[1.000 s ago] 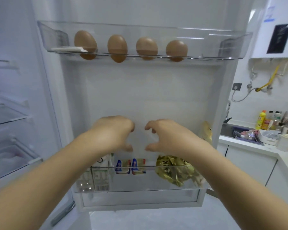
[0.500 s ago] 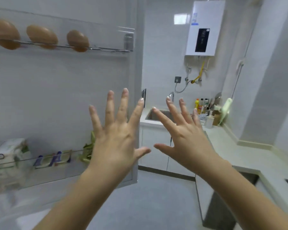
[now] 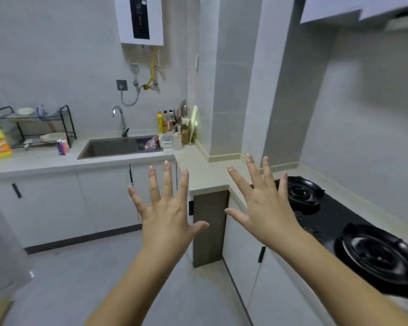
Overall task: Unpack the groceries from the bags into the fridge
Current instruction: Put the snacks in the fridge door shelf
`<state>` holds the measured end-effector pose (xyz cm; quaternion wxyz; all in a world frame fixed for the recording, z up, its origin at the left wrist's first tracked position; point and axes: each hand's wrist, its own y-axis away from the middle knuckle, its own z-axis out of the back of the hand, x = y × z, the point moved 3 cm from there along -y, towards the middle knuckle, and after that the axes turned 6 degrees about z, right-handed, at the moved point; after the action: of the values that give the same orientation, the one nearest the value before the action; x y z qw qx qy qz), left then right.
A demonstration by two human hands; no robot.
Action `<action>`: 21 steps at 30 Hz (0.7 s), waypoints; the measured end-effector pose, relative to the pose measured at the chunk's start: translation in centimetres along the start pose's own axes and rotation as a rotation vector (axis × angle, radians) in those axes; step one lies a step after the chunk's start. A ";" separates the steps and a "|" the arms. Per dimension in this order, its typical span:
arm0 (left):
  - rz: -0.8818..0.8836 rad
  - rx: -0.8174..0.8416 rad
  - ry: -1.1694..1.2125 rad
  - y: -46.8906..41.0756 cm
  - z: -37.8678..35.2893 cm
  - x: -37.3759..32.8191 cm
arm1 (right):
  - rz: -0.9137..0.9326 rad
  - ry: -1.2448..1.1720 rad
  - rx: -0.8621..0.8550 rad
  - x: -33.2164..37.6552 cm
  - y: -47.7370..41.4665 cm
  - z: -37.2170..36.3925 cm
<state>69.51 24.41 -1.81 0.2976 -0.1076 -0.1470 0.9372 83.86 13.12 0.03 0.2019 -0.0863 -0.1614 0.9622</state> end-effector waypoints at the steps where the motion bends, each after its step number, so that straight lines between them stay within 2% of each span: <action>1: -0.031 0.031 0.006 -0.3 -1.1 -1.7 | -0.044 0.011 0.021 -1.8 0.7 -0.5; 6: -0.257 0.130 0.050 -1.6 -6.0 -11.3 | -0.271 0.064 0.103 -10.1 5.1 -3.1; 12: -0.619 0.239 0.128 -1.1 -10.8 -24.5 | -0.631 0.104 0.217 -19.0 12.6 -4.9; 17: -0.852 0.505 0.246 3.3 -15.0 -34.1 | -0.928 0.072 0.413 -23.1 21.1 -7.4; 21: -0.964 0.661 0.233 7.6 -18.1 -38.9 | -1.102 0.036 0.498 -25.6 27.4 -8.6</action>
<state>101.82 -0.60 -16.82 0.7212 -0.0326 0.1538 0.6746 99.06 -18.91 -14.93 0.6872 0.0437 0.0509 0.7234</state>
